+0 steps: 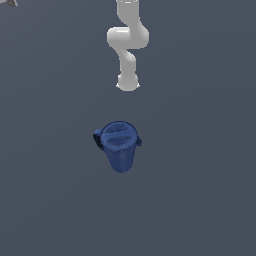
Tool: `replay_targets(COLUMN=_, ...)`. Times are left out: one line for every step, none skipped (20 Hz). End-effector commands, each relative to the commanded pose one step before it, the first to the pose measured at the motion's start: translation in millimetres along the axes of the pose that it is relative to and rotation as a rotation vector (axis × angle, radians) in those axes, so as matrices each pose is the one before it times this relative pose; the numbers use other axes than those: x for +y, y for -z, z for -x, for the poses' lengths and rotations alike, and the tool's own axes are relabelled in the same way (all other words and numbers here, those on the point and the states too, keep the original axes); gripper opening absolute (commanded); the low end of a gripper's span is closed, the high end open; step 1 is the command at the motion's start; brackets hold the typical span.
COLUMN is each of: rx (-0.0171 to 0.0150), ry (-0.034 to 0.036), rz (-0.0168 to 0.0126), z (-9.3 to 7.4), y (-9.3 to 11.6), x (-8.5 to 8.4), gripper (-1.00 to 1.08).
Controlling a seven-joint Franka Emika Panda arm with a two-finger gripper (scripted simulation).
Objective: Pick up the object and move it to a goal position.
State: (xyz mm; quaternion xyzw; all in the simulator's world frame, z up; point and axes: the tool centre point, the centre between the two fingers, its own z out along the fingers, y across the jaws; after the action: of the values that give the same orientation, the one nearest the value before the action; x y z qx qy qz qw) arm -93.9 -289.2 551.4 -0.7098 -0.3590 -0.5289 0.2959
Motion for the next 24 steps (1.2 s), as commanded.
replay_targets(rx=0.05259, ry=0.00781, rz=-0.04173, z=31.95, y=-12.37, x=17.0, gripper=0.28)
replay_targets(rx=0.0174, ry=0.00034, rz=-0.01591, z=13.66, y=-5.92, x=6.31, gripper=0.28)
replay_targets(rx=0.01697, ry=-0.00018, rz=-0.01596, z=14.17, y=-6.37, x=6.1, gripper=0.28)
replay_targets(rx=0.01654, ry=-0.0007, rz=-0.01601, z=14.66, y=-6.82, x=5.86, gripper=0.28)
replay_targets(rx=0.0161, ry=-0.0012, rz=-0.01605, z=15.15, y=-7.25, x=5.6, gripper=0.28)
replay_targets(rx=0.01565, ry=-0.0017, rz=-0.01611, z=15.63, y=-7.67, x=5.32, gripper=0.28)
replay_targets(rx=0.01518, ry=-0.00218, rz=-0.01616, z=16.1, y=-8.07, x=5.02, gripper=0.28)
replay_targets(rx=0.01472, ry=-0.00265, rz=-0.01622, z=16.56, y=-8.46, x=4.7, gripper=0.28)
replay_targets(rx=0.01425, ry=-0.00312, rz=-0.01629, z=17.01, y=-8.85, x=4.36, gripper=0.28)
replay_targets(rx=0.01376, ry=-0.00357, rz=-0.01634, z=17.44, y=-9.21, x=3.99, gripper=0.28)
replay_targets(rx=0.01304, ry=-0.00393, rz=-0.01612, z=17.52, y=-9.37, x=3.55, gripper=0.28)
replay_targets(rx=0.01197, ry=-0.00413, rz=-0.01541, z=17.04, y=-9.21, x=3.03, gripper=0.28)
replay_targets(rx=0.01091, ry=-0.00423, rz=-0.01463, z=16.42, y=-8.96, x=2.54, gripper=0.28)
replay_targets(rx=0.00993, ry=-0.00428, rz=-0.01386, z=15.74, y=-8.66, x=2.09, gripper=0.28)
replay_targets(rx=0.009, ry=-0.00427, rz=-0.01307, z=15.01, y=-8.31, x=1.69, gripper=0.28)
replay_targets(rx=0.00814, ry=-0.0042, rz=-0.01228, z=14.22, y=-7.92, x=1.33, gripper=0.28)
replay_targets(rx=0.00732, ry=-0.00409, rz=-0.01146, z=13.39, y=-7.49, x=1.02, gripper=0.28)
replay_targets(rx=0.00657, ry=-0.00393, rz=-0.01066, z=12.52, y=-7.04, x=0.75, gripper=0.28)
replay_targets(rx=0.00585, ry=-0.00374, rz=-0.00983, z=11.62, y=-6.55, x=0.53, gripper=0.28)
replay_targets(rx=0.0052, ry=-0.00351, rz=-0.00902, z=10.69, y=-6.05, x=0.34, gripper=0.28)
replay_targets(rx=0.00458, ry=-0.00326, rz=-0.00819, z=9.73, y=-5.52, x=0.2, gripper=0.28)
replay_targets(rx=0.00399, ry=-0.00298, rz=-0.00734, z=8.76, y=-4.98, x=0.08, gripper=0.28)
replay_targets(rx=0.00352, ry=-0.00273, rz=-0.00664, z=7.93, y=-4.52, x=0.0, gripper=0.28)
replay_targets(rx=0.00296, ry=-0.0024, rz=-0.00572, z=6.83, y=-3.9, x=-0.06, gripper=0.28)
